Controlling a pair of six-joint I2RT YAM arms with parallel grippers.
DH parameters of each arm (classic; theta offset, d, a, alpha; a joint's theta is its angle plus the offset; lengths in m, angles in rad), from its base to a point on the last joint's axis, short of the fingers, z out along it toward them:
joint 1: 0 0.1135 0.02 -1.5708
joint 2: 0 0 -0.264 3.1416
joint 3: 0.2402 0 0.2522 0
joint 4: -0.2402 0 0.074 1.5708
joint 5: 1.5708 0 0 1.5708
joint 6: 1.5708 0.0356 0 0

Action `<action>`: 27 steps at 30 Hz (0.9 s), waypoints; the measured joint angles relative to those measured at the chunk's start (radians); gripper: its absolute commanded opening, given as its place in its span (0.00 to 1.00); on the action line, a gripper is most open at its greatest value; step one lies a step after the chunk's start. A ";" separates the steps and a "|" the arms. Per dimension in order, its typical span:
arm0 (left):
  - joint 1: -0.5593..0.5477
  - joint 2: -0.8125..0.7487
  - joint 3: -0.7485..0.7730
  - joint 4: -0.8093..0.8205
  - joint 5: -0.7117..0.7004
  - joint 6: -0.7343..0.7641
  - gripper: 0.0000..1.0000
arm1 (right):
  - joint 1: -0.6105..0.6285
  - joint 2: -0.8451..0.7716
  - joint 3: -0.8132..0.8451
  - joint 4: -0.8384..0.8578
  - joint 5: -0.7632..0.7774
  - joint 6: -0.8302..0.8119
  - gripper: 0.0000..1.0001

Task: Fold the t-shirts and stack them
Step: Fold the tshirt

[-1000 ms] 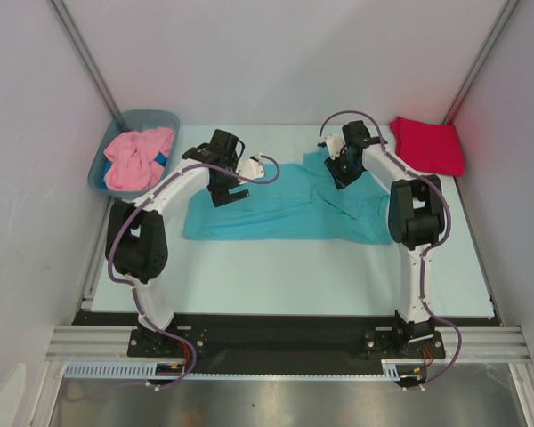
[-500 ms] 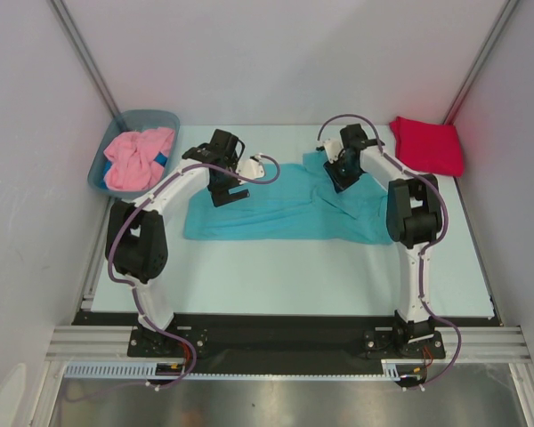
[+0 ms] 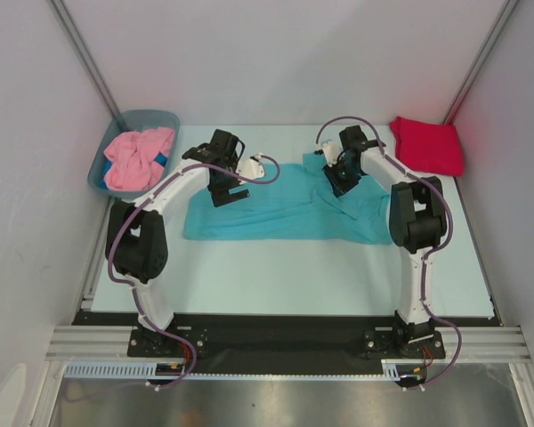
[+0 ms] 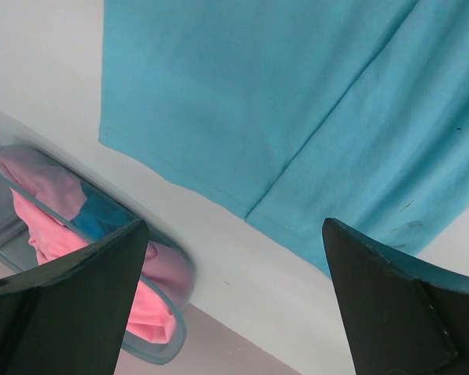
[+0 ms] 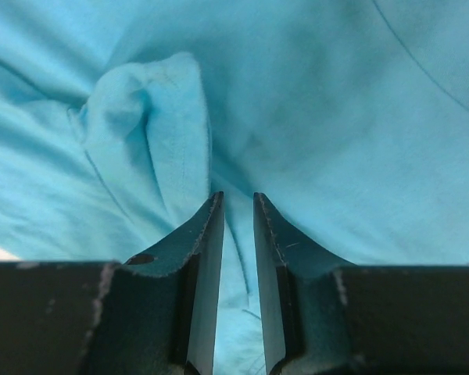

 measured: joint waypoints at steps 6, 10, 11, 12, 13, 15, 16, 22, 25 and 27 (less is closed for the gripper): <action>0.000 0.000 0.000 0.001 0.000 0.000 1.00 | 0.003 -0.045 -0.026 -0.027 -0.030 -0.005 0.27; 0.000 0.000 0.000 0.003 0.000 0.002 1.00 | 0.004 -0.074 -0.058 -0.045 -0.063 -0.009 0.27; 0.000 0.000 0.000 0.005 0.000 0.002 1.00 | 0.006 -0.082 -0.069 -0.047 -0.074 -0.009 0.26; 0.000 0.000 0.000 0.006 0.000 0.002 1.00 | 0.007 -0.089 -0.080 -0.050 -0.087 -0.009 0.26; 0.000 0.000 0.000 0.008 0.000 0.003 1.00 | 0.009 -0.093 -0.090 -0.049 -0.098 -0.008 0.26; 0.000 0.000 0.000 0.013 0.000 0.005 1.00 | 0.017 -0.101 -0.115 -0.054 -0.124 -0.005 0.26; 0.000 0.000 0.000 0.016 0.000 0.009 1.00 | 0.023 -0.103 -0.126 -0.055 -0.135 -0.002 0.26; 0.000 -0.005 -0.006 0.026 0.000 0.018 1.00 | 0.074 -0.129 -0.199 -0.064 -0.175 0.010 0.26; 0.000 -0.014 -0.023 0.030 0.000 0.019 1.00 | 0.090 -0.155 -0.209 -0.058 -0.152 0.018 0.26; 0.000 -0.016 -0.034 0.035 0.000 0.019 1.00 | 0.090 -0.174 -0.209 -0.031 -0.101 0.026 0.26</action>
